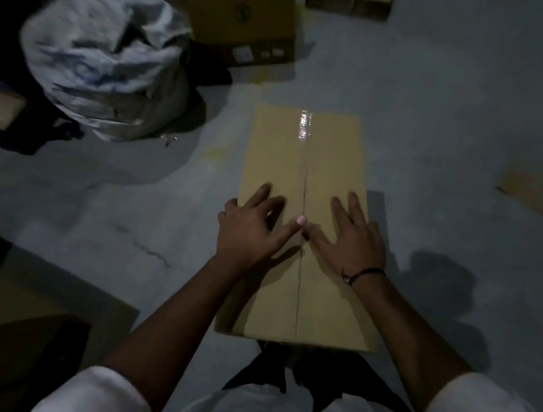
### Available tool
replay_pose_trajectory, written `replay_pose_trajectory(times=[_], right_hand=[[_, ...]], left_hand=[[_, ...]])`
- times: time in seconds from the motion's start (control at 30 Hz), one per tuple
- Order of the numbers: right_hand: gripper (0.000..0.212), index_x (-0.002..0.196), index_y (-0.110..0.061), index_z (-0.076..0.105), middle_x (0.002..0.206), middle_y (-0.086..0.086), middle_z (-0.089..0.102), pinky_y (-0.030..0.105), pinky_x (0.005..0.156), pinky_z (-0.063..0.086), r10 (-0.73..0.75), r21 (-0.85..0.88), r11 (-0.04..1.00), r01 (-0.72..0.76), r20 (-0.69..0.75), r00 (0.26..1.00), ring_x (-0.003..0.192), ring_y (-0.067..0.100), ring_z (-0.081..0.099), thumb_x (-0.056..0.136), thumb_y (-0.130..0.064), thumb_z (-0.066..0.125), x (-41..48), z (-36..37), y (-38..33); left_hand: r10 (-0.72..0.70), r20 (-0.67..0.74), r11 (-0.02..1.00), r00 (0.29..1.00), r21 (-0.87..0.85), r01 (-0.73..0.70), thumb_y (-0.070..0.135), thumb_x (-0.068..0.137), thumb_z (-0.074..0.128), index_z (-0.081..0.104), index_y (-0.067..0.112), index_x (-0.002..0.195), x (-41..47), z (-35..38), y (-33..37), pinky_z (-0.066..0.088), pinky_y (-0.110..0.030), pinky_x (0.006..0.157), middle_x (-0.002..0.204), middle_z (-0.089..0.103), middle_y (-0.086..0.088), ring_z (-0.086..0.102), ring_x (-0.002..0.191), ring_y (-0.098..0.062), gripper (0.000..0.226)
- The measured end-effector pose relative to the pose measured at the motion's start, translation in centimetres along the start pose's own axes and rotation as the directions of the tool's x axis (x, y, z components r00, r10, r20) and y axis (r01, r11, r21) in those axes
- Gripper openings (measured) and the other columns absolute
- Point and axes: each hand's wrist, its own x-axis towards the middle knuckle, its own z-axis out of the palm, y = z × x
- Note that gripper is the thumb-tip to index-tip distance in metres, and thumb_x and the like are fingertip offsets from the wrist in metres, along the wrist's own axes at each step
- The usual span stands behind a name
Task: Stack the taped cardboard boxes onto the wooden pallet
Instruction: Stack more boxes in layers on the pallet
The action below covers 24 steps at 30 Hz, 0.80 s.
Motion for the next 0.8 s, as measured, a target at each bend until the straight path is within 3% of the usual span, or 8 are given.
replay_pose_trajectory(times=[0.2,0.37,0.6,0.8], right_hand=[[0.097,0.159,-0.038,0.016,0.169,-0.010,-0.003,0.047,0.113,0.033,-0.205,-0.069,0.978,0.197,-0.134,0.970,0.141,0.043,0.031,0.080,-0.091,0.034,-1.1,-7.2,-8.7],[0.093,0.160,-0.033,0.014,0.169,-0.005,-0.004,0.044,0.110,0.036,-0.431,-0.147,0.900,0.410,-0.164,0.887,0.140,0.041,0.031,0.086,-0.084,0.035,-4.4,-11.1,-14.0],[0.090,0.160,-0.033,0.017,0.169,-0.003,0.000,0.044,0.108,0.038,-0.730,-0.181,0.682,0.708,-0.119,0.673,0.138,0.039,0.035,0.087,-0.084,0.034,-10.4,-11.2,-18.2],[0.089,0.158,-0.037,0.019,0.169,-0.003,0.000,0.047,0.111,0.037,-0.890,-0.137,0.446,0.885,0.036,0.454,0.143,0.040,0.030,0.084,-0.085,0.033,-16.3,-8.1,-22.0]], left_hand=[[-0.092,-0.202,0.995,0.975,0.024,0.099,0.093,0.081,0.033,0.046,0.045,0.146,-3.2,-9.4,-0.1,0.034,-0.058,0.108,0.167,0.022,0.014,0.036,0.137,-0.049,0.082],[-0.193,-0.412,0.977,0.890,0.005,0.214,0.096,0.079,0.030,0.044,0.048,0.146,-8.8,-14.1,-0.9,0.038,-0.059,0.106,0.166,0.022,0.018,0.041,0.136,-0.045,0.084],[-0.418,-0.582,0.891,0.697,-0.113,0.440,0.094,0.080,0.031,0.041,0.048,0.149,-20.5,-16.0,-0.3,0.030,-0.058,0.109,0.167,0.015,0.020,0.032,0.142,-0.040,0.084],[-0.661,-0.604,0.700,0.446,-0.280,0.657,0.098,0.074,0.027,0.042,0.048,0.149,-30.8,-14.9,0.7,0.025,-0.064,0.114,0.167,0.016,0.019,0.023,0.147,-0.039,0.091]])
